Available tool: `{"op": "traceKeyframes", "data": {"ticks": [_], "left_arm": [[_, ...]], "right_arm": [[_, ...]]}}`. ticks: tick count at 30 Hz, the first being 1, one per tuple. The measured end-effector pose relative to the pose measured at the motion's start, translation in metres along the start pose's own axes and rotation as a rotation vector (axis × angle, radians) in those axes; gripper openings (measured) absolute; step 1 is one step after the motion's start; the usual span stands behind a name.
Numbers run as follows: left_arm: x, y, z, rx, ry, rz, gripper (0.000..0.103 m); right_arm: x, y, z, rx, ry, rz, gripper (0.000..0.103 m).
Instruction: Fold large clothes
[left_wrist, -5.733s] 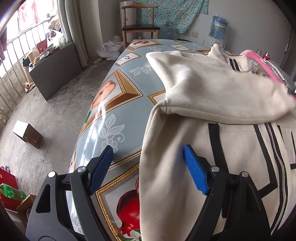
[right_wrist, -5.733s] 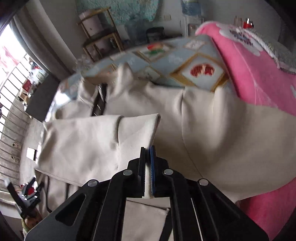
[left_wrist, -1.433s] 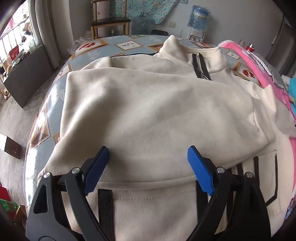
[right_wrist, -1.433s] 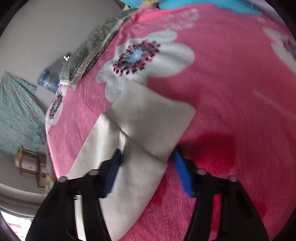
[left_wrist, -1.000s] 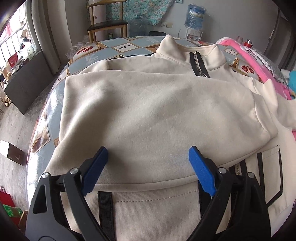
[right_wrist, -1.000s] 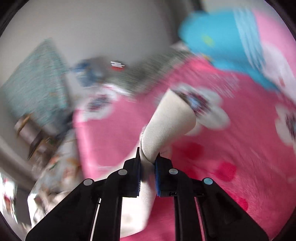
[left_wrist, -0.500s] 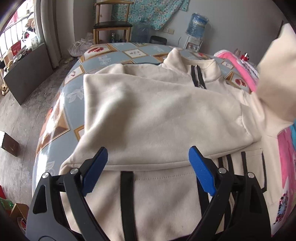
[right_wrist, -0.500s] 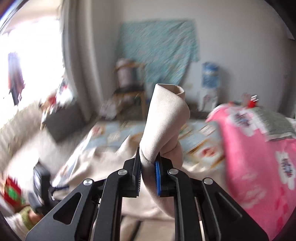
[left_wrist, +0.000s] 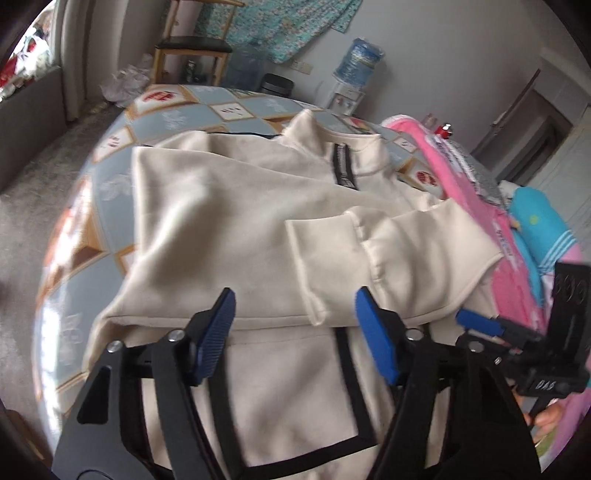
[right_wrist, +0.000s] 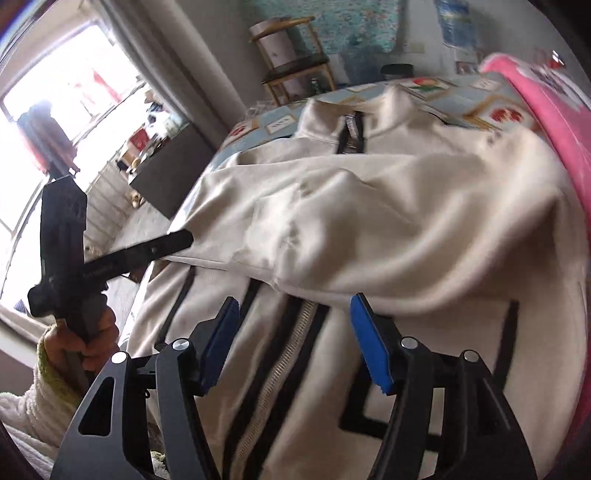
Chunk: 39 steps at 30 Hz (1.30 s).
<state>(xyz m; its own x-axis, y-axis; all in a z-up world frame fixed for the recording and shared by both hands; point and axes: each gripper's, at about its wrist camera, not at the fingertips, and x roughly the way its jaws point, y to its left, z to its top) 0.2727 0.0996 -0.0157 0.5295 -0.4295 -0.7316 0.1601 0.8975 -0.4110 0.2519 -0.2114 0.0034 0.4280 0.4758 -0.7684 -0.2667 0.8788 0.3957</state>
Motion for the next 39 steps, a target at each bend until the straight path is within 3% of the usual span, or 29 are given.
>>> {"op": "traceKeyframes", "data": {"ticks": [4, 6, 12, 19, 21, 24, 29, 33, 35, 39], "left_arm": [[0.035, -0.018, 0.014, -0.014, 0.089, -0.082, 0.043], [0.053, -0.019, 0.021, -0.045, 0.135, -0.062, 0.034], [0.084, -0.013, 0.027, -0.099, 0.194, 0.032, 0.03], [0.089, -0.016, 0.03, -0.115, 0.171, 0.076, 0.028], [0.09, -0.02, 0.03, -0.075, 0.16, 0.119, 0.005], [0.081, -0.028, 0.036, -0.025, 0.11, 0.136, 0.004], [0.011, -0.046, 0.066, 0.019, -0.049, 0.094, 0.004], [-0.04, -0.036, 0.091, 0.007, -0.154, 0.128, 0.003], [-0.046, -0.021, 0.095, -0.018, -0.159, 0.164, 0.003], [-0.021, 0.026, 0.081, -0.09, -0.051, 0.214, 0.003]], "right_arm": [[-0.006, -0.031, -0.024, 0.087, -0.005, -0.032, 0.062], [-0.01, -0.042, -0.033, 0.112, -0.013, -0.042, 0.062], [-0.015, -0.058, -0.049, 0.132, -0.037, -0.056, 0.062], [-0.009, -0.07, -0.056, 0.146, -0.04, -0.041, 0.062], [-0.009, -0.072, -0.058, 0.15, -0.049, -0.029, 0.062], [-0.011, -0.074, -0.06, 0.158, -0.061, -0.014, 0.062], [-0.011, -0.072, -0.062, 0.137, -0.059, -0.028, 0.062], [-0.01, -0.065, -0.064, 0.107, -0.06, -0.065, 0.062], [-0.009, -0.063, -0.065, 0.099, -0.064, -0.077, 0.062], [-0.007, -0.059, -0.064, 0.088, -0.062, -0.095, 0.062]]}}
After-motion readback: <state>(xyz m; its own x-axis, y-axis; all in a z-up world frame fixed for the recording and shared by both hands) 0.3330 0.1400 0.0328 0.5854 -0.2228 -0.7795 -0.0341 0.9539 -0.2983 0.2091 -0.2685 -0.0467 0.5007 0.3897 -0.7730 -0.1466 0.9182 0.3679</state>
